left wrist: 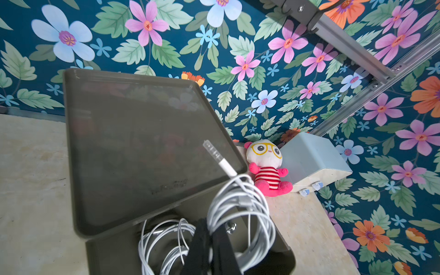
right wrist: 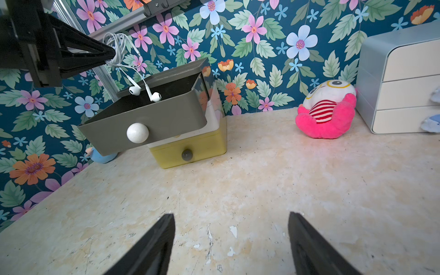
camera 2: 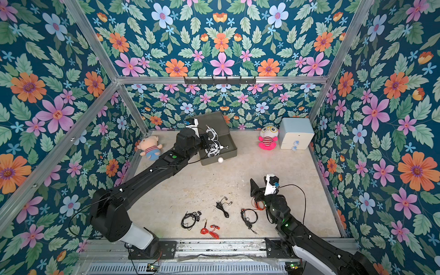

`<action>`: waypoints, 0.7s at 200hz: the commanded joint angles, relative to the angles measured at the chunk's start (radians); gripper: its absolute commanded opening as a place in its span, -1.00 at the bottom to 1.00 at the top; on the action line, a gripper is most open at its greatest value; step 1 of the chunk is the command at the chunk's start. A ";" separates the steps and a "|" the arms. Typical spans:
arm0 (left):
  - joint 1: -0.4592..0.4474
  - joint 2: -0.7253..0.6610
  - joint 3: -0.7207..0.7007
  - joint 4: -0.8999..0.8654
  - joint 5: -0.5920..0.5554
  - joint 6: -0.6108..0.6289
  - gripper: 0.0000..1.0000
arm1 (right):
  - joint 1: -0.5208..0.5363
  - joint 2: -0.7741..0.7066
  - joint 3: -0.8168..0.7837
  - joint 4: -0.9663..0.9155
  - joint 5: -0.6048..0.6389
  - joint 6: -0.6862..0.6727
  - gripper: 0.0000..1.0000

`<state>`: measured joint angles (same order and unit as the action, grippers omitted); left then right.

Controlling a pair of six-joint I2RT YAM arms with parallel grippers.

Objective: Place the wired earphones into the drawer by color
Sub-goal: Place the wired earphones in the drawer.

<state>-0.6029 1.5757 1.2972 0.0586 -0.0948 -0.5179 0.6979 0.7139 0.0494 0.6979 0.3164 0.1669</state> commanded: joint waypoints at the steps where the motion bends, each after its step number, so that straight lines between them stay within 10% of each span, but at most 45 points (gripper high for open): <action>1: 0.002 0.030 0.021 0.040 0.028 0.017 -1.00 | 0.000 -0.001 -0.003 0.007 0.016 0.001 0.59; 62: 0.000 0.096 0.074 -0.020 0.113 0.029 -1.00 | 0.001 0.003 -0.004 0.008 0.015 0.002 0.59; 94: 0.001 0.078 0.081 -0.043 0.113 0.033 -0.08 | 0.000 0.004 0.001 0.002 0.012 0.008 0.59; 140: 0.000 -0.015 0.013 -0.031 0.071 0.035 0.59 | 0.001 -0.005 0.019 -0.023 -0.025 0.024 0.61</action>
<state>-0.6029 1.6047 1.3479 0.0189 0.0055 -0.4919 0.6983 0.7155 0.0505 0.6876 0.3183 0.1677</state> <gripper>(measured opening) 0.733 0.800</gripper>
